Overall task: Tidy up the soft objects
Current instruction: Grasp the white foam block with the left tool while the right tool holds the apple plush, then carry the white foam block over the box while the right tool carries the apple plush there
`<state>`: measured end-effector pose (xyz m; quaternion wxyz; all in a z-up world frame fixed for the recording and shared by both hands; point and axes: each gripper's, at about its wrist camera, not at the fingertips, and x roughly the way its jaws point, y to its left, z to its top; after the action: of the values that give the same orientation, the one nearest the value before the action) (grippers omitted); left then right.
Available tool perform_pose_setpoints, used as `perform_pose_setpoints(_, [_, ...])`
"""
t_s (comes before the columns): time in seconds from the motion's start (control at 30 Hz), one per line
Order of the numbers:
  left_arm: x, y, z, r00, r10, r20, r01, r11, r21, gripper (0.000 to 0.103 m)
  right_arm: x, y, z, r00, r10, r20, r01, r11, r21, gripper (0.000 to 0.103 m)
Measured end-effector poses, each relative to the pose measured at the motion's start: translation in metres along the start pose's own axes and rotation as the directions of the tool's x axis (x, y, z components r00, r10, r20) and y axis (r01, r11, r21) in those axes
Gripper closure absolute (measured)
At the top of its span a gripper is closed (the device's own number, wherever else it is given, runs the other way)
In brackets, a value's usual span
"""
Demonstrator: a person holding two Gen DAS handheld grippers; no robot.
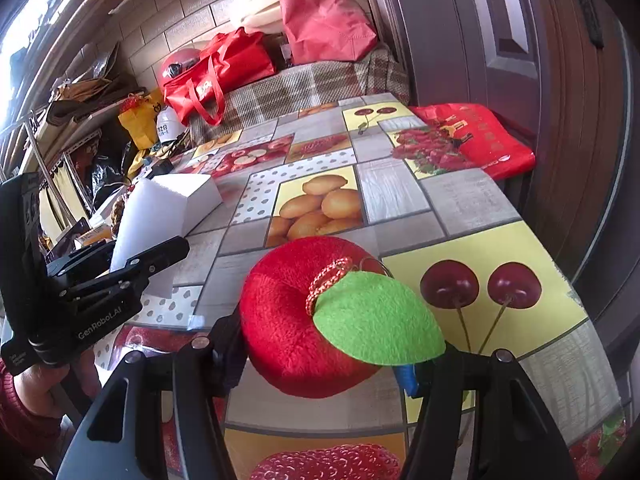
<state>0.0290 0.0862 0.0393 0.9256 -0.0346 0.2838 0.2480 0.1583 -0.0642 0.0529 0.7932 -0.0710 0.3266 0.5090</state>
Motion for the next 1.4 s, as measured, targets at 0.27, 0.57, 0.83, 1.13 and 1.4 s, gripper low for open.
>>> perform_pose_setpoints(0.27, [-0.038, 0.003, -0.012, 0.991, 0.017, 0.131, -0.021, 0.999, 0.034, 0.075, -0.031, 0.028, 0.000, 0.971, -0.036, 0.236, 0.042, 0.999, -0.018, 0.043])
perform_pose_setpoints(0.57, [-0.068, 0.020, -0.026, 0.977, 0.014, 0.211, -0.014, 1.000, -0.003, 0.076, -0.045, 0.049, -0.002, 0.933, -0.074, 0.352, 0.084, 0.996, -0.014, 0.043])
perform_pose_setpoints(0.83, [-0.094, 0.044, -0.040, 0.961, 0.048, 0.271, -0.044, 0.999, -0.022, 0.076, -0.047, 0.072, -0.007, 0.916, -0.086, 0.392, 0.111, 0.993, -0.044, 0.043])
perform_pose_setpoints(1.13, [-0.118, 0.086, -0.060, 0.949, 0.136, 0.283, -0.129, 0.991, -0.045, 0.075, -0.041, 0.104, -0.011, 0.917, -0.046, 0.396, 0.098, 0.989, -0.111, 0.043])
perform_pose_setpoints(1.4, [-0.132, 0.118, -0.074, 0.939, 0.198, 0.281, -0.181, 0.980, -0.087, 0.075, -0.035, 0.132, -0.016, 0.923, -0.008, 0.386, 0.080, 0.982, -0.171, 0.043])
